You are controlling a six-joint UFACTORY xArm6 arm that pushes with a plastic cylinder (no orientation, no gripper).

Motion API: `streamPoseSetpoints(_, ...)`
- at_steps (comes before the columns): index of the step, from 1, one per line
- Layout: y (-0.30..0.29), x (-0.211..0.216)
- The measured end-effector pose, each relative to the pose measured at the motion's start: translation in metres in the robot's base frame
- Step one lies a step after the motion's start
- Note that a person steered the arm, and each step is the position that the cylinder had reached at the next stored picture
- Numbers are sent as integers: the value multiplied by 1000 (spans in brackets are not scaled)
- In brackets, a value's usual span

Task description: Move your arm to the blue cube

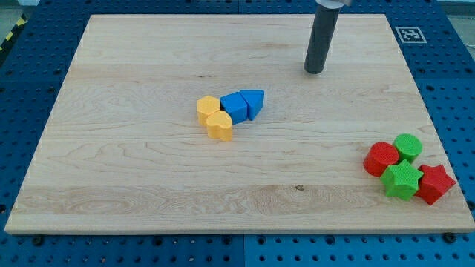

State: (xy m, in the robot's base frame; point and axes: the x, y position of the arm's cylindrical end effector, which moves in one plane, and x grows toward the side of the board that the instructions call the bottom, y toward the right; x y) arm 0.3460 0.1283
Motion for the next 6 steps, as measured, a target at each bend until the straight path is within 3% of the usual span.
streamPoseSetpoints(2, -6, 10)
streamPoseSetpoints(5, -61, 110)
streamPoseSetpoints(6, -77, 123)
